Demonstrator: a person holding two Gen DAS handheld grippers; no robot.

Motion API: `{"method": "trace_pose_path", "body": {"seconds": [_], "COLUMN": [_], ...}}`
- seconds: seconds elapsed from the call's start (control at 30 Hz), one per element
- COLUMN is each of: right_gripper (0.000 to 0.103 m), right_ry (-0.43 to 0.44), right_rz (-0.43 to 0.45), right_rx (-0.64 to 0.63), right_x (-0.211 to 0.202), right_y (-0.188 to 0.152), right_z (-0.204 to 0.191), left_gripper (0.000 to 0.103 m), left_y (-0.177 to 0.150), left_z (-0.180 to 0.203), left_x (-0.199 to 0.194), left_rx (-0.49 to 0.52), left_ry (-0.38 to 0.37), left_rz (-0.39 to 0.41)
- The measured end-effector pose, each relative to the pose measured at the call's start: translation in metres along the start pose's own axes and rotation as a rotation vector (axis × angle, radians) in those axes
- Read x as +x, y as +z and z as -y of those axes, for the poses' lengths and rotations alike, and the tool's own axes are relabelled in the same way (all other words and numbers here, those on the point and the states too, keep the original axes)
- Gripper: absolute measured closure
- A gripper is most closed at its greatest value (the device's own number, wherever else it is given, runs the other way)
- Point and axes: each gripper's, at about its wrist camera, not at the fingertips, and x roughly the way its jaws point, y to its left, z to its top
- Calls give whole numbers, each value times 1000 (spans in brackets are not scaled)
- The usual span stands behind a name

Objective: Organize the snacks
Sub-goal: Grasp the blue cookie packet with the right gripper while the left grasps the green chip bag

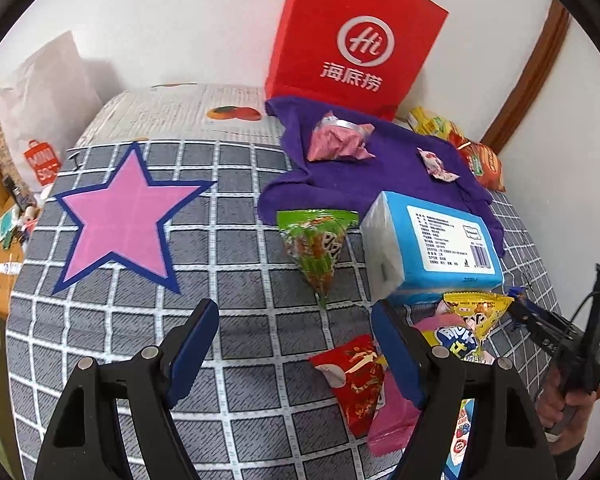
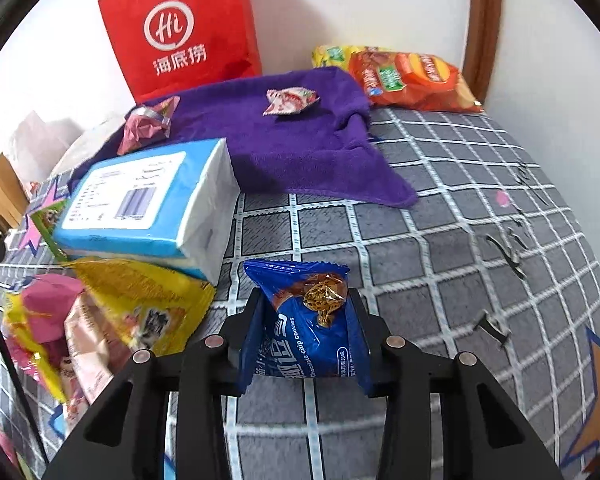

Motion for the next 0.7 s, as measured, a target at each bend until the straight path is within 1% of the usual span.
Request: {"method": "trace_pose_path", "body": {"seconds": [0.1,0.2,0.27,0.47,0.53,0.6,0.7], "right_gripper": [64,64,64,64,64,64,64], "right_ry": [-8,-26,-20,-50,-53,-56,-77], "right_rz": [27,71,86,121,125,125,119], "right_rx": [27,65,90,108,117,127,136], "right_x": [-16,-36,-46,-69,-72,-75,-77], "right_y": [-1,-3,-2,1,1,-1,-4], "right_z": [0,2,2,-8,-12,-15,-21], "left_gripper": [26,25,25,25,25,25,26], "left_y": [3,6,8,18,24,29,34], "left_z": [3,6,7,10,13,14,13], "left_x": [7,17,21,34,42,52,65], "left_rx": [21,47,62,94,107,116,121], "left_ry": [-4,-16,-24,-71,-66,-43,-23], "left_rz": [-6,-28,-35,-45,-46,-41,-57]}}
